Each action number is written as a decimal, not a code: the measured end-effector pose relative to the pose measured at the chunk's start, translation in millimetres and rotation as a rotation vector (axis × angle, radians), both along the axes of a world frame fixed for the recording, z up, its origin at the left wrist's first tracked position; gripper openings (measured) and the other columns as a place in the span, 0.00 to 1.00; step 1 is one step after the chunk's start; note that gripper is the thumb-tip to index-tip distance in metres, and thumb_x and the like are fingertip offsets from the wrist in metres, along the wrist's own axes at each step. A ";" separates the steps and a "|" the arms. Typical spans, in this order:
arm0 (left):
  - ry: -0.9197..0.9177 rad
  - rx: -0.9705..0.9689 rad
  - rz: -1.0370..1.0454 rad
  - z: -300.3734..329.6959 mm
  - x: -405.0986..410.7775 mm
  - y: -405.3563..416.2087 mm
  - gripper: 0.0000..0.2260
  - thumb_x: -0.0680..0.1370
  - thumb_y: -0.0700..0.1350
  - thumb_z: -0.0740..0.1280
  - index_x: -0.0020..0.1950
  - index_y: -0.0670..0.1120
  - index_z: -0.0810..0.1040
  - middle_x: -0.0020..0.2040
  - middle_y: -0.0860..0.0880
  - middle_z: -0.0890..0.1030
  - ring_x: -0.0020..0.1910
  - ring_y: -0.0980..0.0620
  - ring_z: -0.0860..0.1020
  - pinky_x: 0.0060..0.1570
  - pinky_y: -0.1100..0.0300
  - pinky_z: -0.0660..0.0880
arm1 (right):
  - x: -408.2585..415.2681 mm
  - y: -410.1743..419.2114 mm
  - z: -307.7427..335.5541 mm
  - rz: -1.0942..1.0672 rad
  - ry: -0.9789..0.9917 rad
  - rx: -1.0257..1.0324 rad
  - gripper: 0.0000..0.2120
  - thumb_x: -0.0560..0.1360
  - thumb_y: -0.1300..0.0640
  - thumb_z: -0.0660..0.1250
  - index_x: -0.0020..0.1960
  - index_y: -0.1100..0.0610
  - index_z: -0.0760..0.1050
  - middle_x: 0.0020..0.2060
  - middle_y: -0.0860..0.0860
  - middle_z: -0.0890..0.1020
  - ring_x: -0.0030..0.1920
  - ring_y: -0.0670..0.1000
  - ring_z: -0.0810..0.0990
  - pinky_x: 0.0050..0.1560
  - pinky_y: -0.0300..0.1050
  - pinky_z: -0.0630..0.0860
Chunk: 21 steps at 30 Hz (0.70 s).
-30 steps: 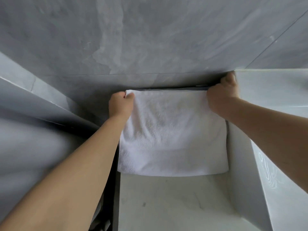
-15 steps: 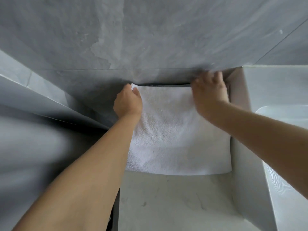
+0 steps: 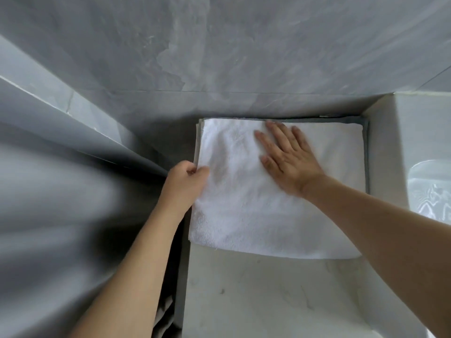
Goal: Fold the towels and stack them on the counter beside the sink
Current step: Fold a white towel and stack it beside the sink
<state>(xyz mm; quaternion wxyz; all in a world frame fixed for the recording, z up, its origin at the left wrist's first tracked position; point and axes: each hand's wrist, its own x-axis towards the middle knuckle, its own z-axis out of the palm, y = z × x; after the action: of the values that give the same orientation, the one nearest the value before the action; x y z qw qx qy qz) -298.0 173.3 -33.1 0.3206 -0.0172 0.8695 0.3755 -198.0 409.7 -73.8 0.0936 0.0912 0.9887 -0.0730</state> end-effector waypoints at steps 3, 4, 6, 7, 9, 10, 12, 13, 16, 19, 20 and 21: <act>-0.323 0.084 0.009 6.9 11.8 -23.5 0.12 0.77 0.54 0.68 0.51 0.47 0.83 0.47 0.49 0.85 0.46 0.49 0.84 0.51 0.47 0.81 | 0.1 0.6 -2.0 0.007 0.005 0.016 0.29 0.80 0.40 0.36 0.79 0.46 0.42 0.79 0.49 0.43 0.78 0.48 0.40 0.75 0.49 0.34; -0.368 0.094 -0.036 8.3 13.0 -28.1 0.10 0.77 0.54 0.68 0.51 0.48 0.83 0.46 0.51 0.86 0.45 0.50 0.85 0.51 0.48 0.82 | -0.1 0.6 -2.9 0.009 0.006 0.024 0.29 0.80 0.40 0.36 0.79 0.46 0.41 0.79 0.49 0.43 0.78 0.48 0.40 0.75 0.49 0.33; -0.307 0.087 -0.073 9.2 15.3 -29.9 0.10 0.79 0.52 0.67 0.50 0.47 0.83 0.45 0.50 0.85 0.44 0.49 0.84 0.45 0.51 0.80 | -0.5 1.1 -4.3 0.009 0.003 0.039 0.28 0.80 0.40 0.35 0.79 0.45 0.39 0.79 0.49 0.42 0.78 0.48 0.39 0.75 0.49 0.33; -0.230 0.078 -0.045 8.5 16.4 -28.9 0.11 0.79 0.52 0.66 0.48 0.44 0.81 0.42 0.47 0.83 0.42 0.48 0.82 0.40 0.52 0.77 | -0.6 1.3 -5.1 0.009 0.000 0.041 0.28 0.80 0.40 0.35 0.79 0.45 0.38 0.79 0.48 0.42 0.78 0.47 0.38 0.75 0.49 0.33; -0.029 -0.001 -0.014 5.2 19.4 -26.9 0.15 0.78 0.53 0.65 0.43 0.41 0.74 0.37 0.44 0.75 0.38 0.47 0.76 0.36 0.54 0.71 | -0.4 1.5 -6.4 0.009 0.000 0.035 0.28 0.80 0.39 0.33 0.79 0.44 0.37 0.79 0.48 0.40 0.77 0.47 0.36 0.75 0.48 0.32; 0.053 -0.067 -0.035 3.7 23.0 -26.8 0.15 0.78 0.55 0.64 0.44 0.42 0.74 0.37 0.47 0.76 0.37 0.49 0.76 0.37 0.55 0.72 | 0.1 1.6 -6.6 0.010 0.004 0.036 0.28 0.80 0.39 0.33 0.79 0.44 0.37 0.79 0.48 0.40 0.77 0.46 0.36 0.74 0.48 0.31; 0.052 -0.126 -0.038 -1.2 33.2 -31.1 0.14 0.77 0.60 0.63 0.48 0.49 0.74 0.43 0.51 0.79 0.42 0.51 0.78 0.40 0.53 0.75 | 0.0 1.8 -7.4 0.011 0.010 0.039 0.28 0.80 0.39 0.34 0.79 0.44 0.37 0.79 0.47 0.40 0.77 0.46 0.36 0.74 0.47 0.30; -0.018 -0.112 -0.015 -3.2 39.2 -33.8 0.16 0.76 0.63 0.63 0.49 0.52 0.73 0.45 0.52 0.79 0.44 0.52 0.78 0.40 0.54 0.75 | -0.2 2.2 -7.5 0.010 0.011 0.039 0.28 0.80 0.39 0.34 0.79 0.44 0.38 0.79 0.47 0.40 0.77 0.46 0.36 0.74 0.47 0.30; -0.150 -0.072 0.053 -10.0 57.1 -39.7 0.21 0.72 0.68 0.65 0.49 0.52 0.73 0.48 0.53 0.78 0.46 0.53 0.78 0.43 0.54 0.75 | -0.2 2.4 -7.2 0.010 0.019 0.037 0.28 0.80 0.39 0.34 0.79 0.44 0.39 0.79 0.48 0.41 0.77 0.47 0.37 0.74 0.46 0.30; 0.029 -0.133 0.071 -12.7 69.6 -35.3 0.23 0.72 0.68 0.65 0.47 0.48 0.74 0.46 0.49 0.78 0.46 0.47 0.79 0.43 0.52 0.76 | 0.6 2.7 -8.0 0.013 0.033 0.041 0.28 0.80 0.40 0.35 0.79 0.45 0.40 0.79 0.48 0.42 0.78 0.47 0.39 0.74 0.46 0.30; 0.079 -0.156 0.070 -12.1 71.6 -31.8 0.23 0.72 0.67 0.65 0.47 0.46 0.74 0.46 0.48 0.77 0.47 0.45 0.79 0.46 0.49 0.77 | 0.6 2.5 -8.1 0.013 0.043 0.042 0.28 0.80 0.40 0.36 0.79 0.45 0.40 0.79 0.48 0.43 0.78 0.48 0.39 0.74 0.46 0.30; 0.094 -0.173 0.069 -11.4 72.1 -27.6 0.25 0.72 0.67 0.65 0.48 0.45 0.74 0.48 0.47 0.76 0.49 0.44 0.78 0.50 0.46 0.77 | 0.1 2.5 -8.2 0.014 0.051 0.041 0.28 0.80 0.40 0.36 0.79 0.45 0.41 0.79 0.48 0.43 0.78 0.48 0.40 0.74 0.46 0.31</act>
<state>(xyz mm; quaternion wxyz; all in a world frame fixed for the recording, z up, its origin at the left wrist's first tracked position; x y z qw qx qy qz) -225.9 145.6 -44.5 0.2635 -0.0569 0.9117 0.3100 -197.9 412.1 -82.0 0.0668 0.0845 0.9927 -0.0545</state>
